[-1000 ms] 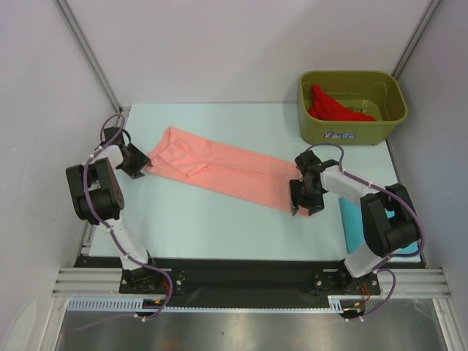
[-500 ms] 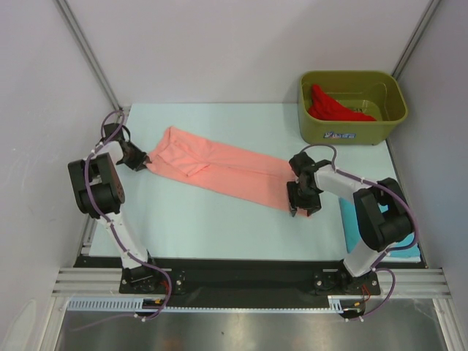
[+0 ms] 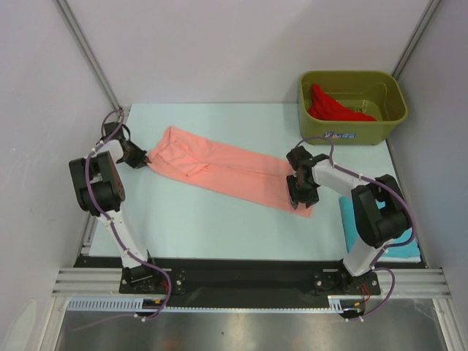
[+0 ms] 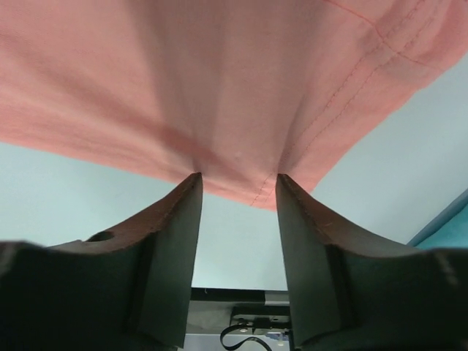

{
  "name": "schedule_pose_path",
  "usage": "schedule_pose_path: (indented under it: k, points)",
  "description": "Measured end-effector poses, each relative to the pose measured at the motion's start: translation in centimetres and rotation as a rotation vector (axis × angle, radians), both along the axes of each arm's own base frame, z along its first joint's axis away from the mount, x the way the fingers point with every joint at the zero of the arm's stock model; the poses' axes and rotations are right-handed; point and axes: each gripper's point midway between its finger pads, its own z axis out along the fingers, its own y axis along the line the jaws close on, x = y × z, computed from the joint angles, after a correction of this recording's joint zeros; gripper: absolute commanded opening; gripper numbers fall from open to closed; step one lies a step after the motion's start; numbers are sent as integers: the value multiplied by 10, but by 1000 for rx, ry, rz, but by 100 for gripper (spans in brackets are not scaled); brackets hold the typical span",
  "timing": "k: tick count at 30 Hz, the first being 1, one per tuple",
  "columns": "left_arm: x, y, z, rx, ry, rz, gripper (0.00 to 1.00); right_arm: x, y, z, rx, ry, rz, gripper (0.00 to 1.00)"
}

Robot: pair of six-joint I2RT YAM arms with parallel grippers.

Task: Fold and stack the t-shirts
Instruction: Fold the tshirt

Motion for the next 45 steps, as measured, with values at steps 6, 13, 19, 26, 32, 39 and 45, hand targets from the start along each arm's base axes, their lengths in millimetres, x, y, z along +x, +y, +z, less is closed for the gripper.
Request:
schedule_pose_path:
  k: [6, 13, 19, 26, 32, 39, 45]
  points:
    - [8, 1, 0, -11, 0, 2, 1, -6, 0, -6, 5, 26, 7, 47]
    - [17, 1, 1, -27, -10, 15, 1, -15, 4, -12, 21, 50, 28, 58]
    - [30, 1, 2, -45, -28, 11, 0, -17, 6, -13, 39, 40, 36, 51]
    - [53, -8, 5, -106, -128, -17, 0, -18, 5, -14, 29, 43, 6, 19]
    - [79, -18, 3, -166, -213, -22, 0, -29, 24, -14, 39, 44, 16, 5]
    - [132, -22, 5, -221, -341, 17, 0, -87, 108, -12, 139, 109, 159, 6]
    - [179, -20, 9, -192, -381, 2, 39, -142, 201, -9, 255, 228, 303, 17]
